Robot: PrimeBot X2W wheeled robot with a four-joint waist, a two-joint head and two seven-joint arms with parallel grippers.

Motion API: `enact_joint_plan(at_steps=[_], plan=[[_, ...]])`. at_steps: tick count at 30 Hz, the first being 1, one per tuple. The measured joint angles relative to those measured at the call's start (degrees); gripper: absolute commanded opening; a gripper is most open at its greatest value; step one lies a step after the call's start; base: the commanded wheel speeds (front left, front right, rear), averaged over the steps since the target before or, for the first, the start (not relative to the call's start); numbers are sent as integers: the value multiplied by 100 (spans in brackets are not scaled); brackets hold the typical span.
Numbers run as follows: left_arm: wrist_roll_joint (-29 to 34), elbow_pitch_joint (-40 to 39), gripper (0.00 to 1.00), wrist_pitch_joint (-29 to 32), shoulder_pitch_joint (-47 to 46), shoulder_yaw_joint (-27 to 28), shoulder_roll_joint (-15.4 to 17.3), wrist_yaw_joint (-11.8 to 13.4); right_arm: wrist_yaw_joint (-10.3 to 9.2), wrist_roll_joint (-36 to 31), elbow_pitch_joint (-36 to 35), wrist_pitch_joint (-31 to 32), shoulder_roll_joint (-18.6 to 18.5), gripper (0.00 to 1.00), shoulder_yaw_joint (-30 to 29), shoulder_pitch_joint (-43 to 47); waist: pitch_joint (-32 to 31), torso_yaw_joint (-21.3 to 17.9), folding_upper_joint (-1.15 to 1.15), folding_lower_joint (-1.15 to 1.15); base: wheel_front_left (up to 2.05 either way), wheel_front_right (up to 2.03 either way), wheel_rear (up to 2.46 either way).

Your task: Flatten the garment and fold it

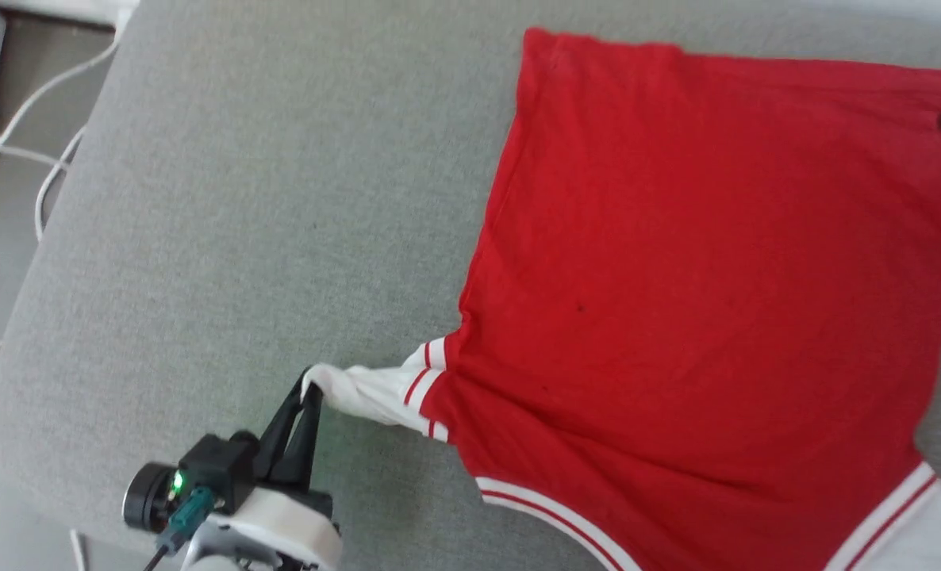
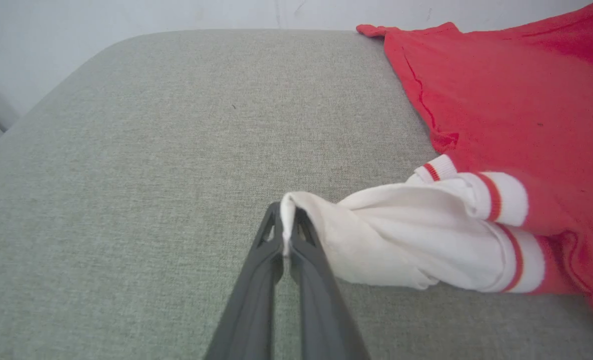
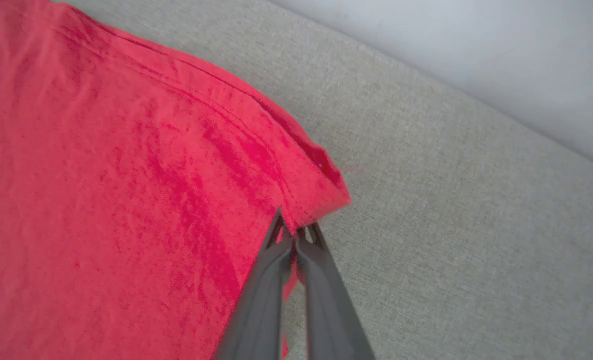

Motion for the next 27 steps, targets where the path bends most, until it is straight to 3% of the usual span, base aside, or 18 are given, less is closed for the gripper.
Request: enact_joint_plan(at_steps=[5, 17, 22, 27], plan=[[-2, 2, 0, 0, 358, 96, 103, 60, 0, 524, -888, -149, -467, 0, 486, 361, -447, -235, 0, -1, 0, 0, 0], [-140, -101, 0, 68, 1058, 316, 310, 259, 0, 1583, -3045, -454, -2493, 0, 902, 2535, -1230, -1044, 0, -2, 0, 0, 0], [-208, -177, 0, 118, 1231, 338, 347, 303, 0, 1813, -3397, -575, -2962, 0, 894, 3699, -1446, -1397, 0, -2, 0, 0, 0], [-211, -245, 0, 168, 1250, 328, 376, 304, 0, 1984, -3470, -820, -3067, 0, 844, 4897, -1599, -1668, 0, -2, 0, 0, 0]])
